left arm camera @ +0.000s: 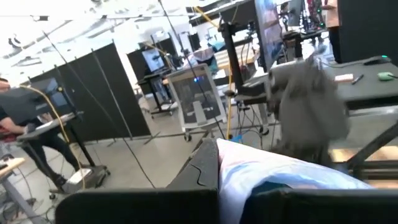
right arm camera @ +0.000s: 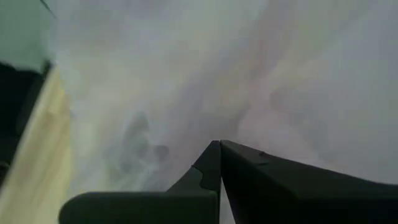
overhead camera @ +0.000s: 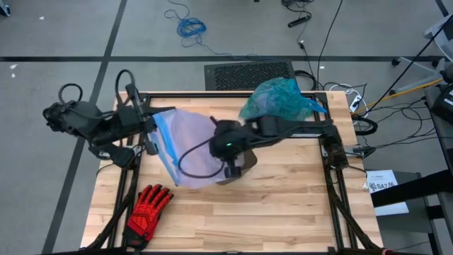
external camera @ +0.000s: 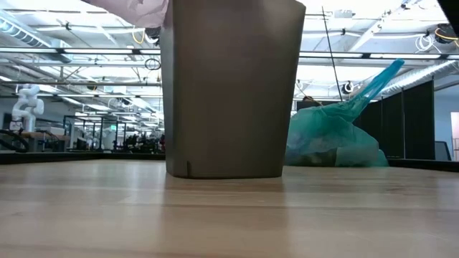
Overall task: Place trash/remove bag and relplace
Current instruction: Put the pink trash bag into the trash bin
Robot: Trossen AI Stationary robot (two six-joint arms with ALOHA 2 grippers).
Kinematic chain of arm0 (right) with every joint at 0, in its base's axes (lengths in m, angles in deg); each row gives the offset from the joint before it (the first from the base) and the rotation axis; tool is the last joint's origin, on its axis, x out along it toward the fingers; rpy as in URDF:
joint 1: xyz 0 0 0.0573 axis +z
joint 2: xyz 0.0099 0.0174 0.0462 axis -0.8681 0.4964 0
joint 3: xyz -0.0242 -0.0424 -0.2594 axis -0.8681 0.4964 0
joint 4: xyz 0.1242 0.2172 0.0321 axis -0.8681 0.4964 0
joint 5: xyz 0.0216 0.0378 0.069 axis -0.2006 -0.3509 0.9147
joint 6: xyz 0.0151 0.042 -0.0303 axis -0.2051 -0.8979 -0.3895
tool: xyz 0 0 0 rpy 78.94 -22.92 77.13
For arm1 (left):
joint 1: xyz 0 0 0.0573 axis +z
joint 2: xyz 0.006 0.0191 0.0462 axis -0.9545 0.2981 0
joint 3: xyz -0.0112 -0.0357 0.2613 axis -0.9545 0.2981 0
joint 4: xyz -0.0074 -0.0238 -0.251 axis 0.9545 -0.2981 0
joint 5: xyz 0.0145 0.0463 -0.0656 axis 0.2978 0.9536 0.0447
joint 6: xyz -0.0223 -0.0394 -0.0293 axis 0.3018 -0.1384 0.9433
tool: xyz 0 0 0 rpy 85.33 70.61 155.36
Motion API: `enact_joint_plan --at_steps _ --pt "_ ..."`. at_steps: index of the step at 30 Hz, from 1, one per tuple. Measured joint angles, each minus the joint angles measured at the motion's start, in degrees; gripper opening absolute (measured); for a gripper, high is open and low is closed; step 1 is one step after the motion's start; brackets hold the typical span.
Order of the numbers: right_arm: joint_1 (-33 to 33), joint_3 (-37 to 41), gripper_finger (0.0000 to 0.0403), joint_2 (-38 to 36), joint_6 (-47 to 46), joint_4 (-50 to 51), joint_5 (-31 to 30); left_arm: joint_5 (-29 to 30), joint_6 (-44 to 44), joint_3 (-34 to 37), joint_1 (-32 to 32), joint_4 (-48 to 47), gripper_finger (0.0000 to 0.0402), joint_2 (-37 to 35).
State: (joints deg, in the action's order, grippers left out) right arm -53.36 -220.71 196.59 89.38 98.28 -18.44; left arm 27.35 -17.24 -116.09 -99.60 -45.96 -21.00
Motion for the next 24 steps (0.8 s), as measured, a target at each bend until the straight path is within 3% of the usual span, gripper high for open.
enact_joint_plan --at_steps 8,17,24 --pt "-1.8 0.0 0.0000 4.4 -1.6 7.1 -0.5 -0.7 -1.3 0.9 0.0 3.0 0.0000 1.1" --pt "-2.7 0.0 0.0000 4.4 -4.5 12.2 -6.6 -2.4 -2.6 5.7 1.4 7.8 0.0000 -0.2" --pt "-3.1 5.7 0.0000 4.3 -5.1 13.7 -7.9 -5.4 -2.1 10.6 3.9 12.1 0.0000 -1.4"
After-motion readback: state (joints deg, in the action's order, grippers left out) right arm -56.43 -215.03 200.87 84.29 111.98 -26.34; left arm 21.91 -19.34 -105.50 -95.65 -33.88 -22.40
